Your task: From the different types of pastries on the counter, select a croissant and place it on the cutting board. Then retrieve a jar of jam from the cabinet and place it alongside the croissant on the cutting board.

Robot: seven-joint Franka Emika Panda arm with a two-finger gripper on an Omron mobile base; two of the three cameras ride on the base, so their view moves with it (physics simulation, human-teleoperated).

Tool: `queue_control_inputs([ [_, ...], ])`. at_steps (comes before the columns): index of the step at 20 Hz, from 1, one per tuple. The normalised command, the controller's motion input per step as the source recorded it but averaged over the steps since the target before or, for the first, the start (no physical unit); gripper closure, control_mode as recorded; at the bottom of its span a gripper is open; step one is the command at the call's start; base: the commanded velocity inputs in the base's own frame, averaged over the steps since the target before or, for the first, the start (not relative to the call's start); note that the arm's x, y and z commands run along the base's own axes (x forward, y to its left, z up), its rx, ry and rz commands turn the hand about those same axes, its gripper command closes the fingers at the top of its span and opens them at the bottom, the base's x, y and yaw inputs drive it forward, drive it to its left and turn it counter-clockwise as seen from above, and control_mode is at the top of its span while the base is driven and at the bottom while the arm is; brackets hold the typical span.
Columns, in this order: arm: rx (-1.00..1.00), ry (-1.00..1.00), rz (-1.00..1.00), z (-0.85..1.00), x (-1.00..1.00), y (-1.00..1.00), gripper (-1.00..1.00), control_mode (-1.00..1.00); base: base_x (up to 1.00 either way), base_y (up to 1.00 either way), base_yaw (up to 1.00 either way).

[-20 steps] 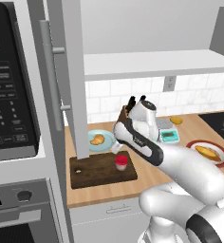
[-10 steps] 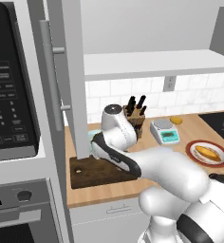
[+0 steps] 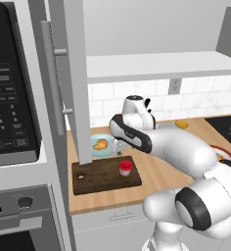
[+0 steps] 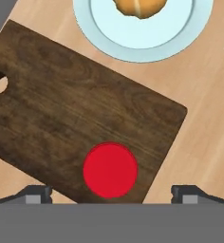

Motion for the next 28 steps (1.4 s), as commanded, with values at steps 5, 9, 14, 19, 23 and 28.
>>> queue_control_inputs([
  [5,-0.05,-0.04,-0.28,-0.22,0.25,0.30,-1.00,-1.00,0.00,0.00,0.00],
  [9,-0.05,-0.01,-0.44,-0.12,0.40,0.08,-1.00,-1.00,0.00,0.00,0.00],
  [14,0.05,0.17,-0.39,0.20,0.29,0.16,-1.00,-1.00,0.00,0.00,0.00],
  [19,0.01,0.12,-0.07,-0.03,0.13,-0.02,-1.00,-1.00,0.00,0.00,0.00],
  [23,0.00,0.07,-0.15,-0.26,0.47,0.00,-1.00,-1.00,0.00,0.00,0.00],
  [28,0.00,0.01,-0.20,-0.15,0.24,0.18,-1.00,-1.00,0.00,0.00,0.00],
])
